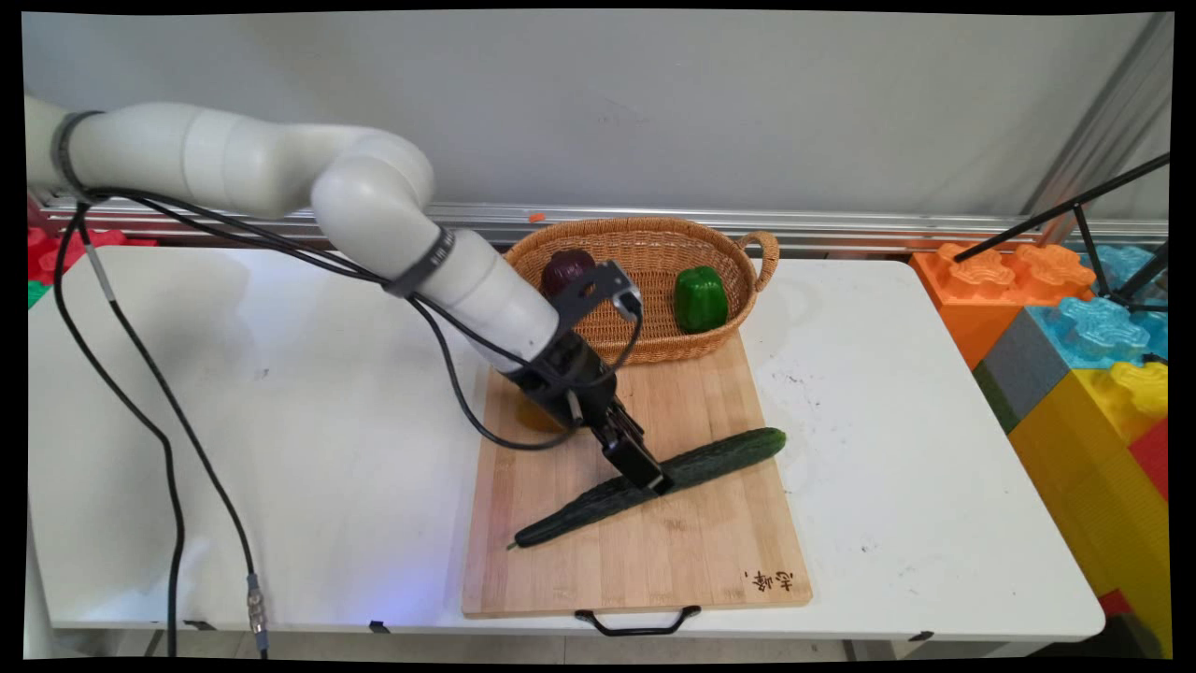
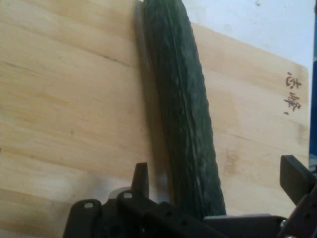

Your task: Pick up the cucumber from the cutting board

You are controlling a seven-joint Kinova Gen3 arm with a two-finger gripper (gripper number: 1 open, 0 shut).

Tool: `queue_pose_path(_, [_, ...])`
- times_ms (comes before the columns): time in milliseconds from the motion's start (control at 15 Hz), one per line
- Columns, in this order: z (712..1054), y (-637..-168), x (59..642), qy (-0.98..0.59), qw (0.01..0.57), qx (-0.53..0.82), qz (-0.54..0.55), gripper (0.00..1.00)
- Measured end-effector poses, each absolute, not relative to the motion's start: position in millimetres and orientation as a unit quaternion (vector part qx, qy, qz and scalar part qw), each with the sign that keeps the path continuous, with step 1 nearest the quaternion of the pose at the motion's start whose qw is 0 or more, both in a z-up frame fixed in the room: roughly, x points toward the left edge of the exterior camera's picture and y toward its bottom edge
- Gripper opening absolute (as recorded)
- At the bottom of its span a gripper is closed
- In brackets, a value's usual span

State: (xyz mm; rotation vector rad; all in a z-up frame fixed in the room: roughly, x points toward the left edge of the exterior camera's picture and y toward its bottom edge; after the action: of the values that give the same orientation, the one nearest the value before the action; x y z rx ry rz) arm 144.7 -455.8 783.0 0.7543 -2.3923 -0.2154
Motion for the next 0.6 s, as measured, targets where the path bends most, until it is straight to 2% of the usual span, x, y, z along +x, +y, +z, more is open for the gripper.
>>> queue_pose_path(400, [762, -455, 128, -0.909, 0.295, 0.283, -0.076, 1.0])
queue_pose_path(467, [760, -454, 126, -0.91, 0.294, 0.282, -0.075, 0.0])
queue_pose_path(600, [757, -455, 124, -0.912, 0.29, 0.28, -0.073, 0.0])
